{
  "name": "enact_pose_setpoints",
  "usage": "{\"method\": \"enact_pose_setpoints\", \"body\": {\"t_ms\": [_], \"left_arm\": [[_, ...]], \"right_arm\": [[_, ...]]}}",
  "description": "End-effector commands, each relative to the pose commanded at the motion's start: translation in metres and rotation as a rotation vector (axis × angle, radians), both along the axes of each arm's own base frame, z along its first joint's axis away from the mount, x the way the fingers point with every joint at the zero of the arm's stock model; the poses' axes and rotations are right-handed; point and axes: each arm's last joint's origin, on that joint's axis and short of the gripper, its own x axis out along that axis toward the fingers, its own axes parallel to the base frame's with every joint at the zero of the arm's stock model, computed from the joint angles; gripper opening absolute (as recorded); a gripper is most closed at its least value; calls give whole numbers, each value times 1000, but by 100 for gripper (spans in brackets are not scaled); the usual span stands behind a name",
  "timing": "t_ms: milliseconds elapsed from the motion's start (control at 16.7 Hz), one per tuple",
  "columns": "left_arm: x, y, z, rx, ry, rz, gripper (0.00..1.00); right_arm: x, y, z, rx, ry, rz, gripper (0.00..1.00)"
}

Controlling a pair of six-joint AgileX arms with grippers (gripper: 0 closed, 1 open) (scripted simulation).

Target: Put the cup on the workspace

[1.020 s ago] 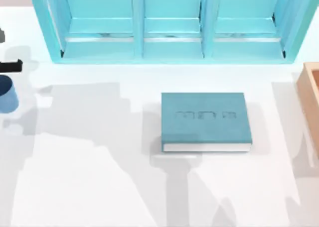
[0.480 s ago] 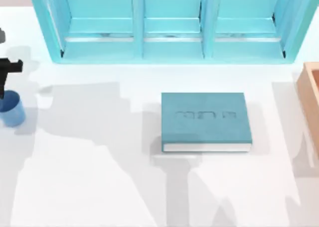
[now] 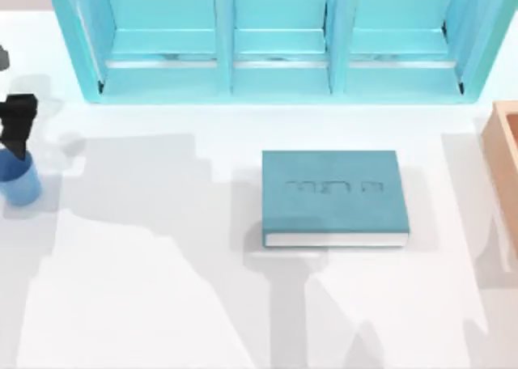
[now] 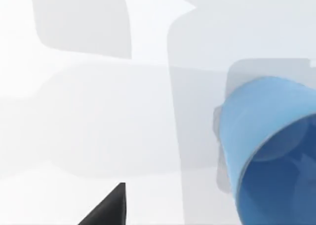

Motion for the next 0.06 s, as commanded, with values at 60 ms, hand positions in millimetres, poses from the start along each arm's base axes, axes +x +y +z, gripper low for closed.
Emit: {"method": "enact_pose_setpoints", "body": {"t_ms": [60], "left_arm": [[0, 0, 0, 0, 0, 0, 100]], "right_arm": [[0, 0, 0, 0, 0, 0, 100]]}}
